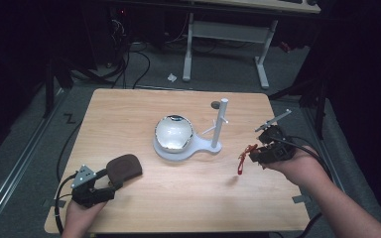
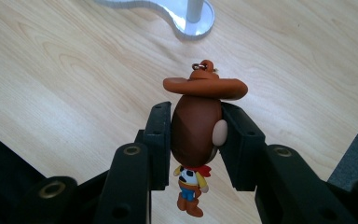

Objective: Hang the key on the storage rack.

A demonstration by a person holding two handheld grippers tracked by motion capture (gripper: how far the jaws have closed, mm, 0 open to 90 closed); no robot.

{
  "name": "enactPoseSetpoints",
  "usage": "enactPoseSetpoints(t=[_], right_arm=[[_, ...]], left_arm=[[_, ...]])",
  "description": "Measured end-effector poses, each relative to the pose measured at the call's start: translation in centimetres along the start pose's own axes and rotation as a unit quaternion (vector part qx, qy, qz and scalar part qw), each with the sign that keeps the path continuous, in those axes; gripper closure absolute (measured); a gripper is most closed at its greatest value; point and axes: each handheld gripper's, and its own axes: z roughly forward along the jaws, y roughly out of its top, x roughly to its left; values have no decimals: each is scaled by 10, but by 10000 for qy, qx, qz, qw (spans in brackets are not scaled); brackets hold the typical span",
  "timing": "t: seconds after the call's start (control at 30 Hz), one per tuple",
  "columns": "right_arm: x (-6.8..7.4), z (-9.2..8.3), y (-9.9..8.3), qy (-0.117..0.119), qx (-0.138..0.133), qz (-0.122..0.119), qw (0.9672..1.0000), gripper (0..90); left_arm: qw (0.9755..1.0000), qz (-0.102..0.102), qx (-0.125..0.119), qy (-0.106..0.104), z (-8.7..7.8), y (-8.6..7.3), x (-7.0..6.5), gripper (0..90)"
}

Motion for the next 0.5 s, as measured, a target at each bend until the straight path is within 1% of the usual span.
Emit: enactPoseSetpoints(t=[0.33, 0.5], right_arm=[[2, -7, 17, -19, -112, -89, 9999, 661], [3, -11, 30, -64, -205, -132, 9997, 662]], left_arm=[[10000, -17, -31, -5, -1, 0, 1, 217], [10000, -31, -43, -14, -2, 0, 2, 217]])
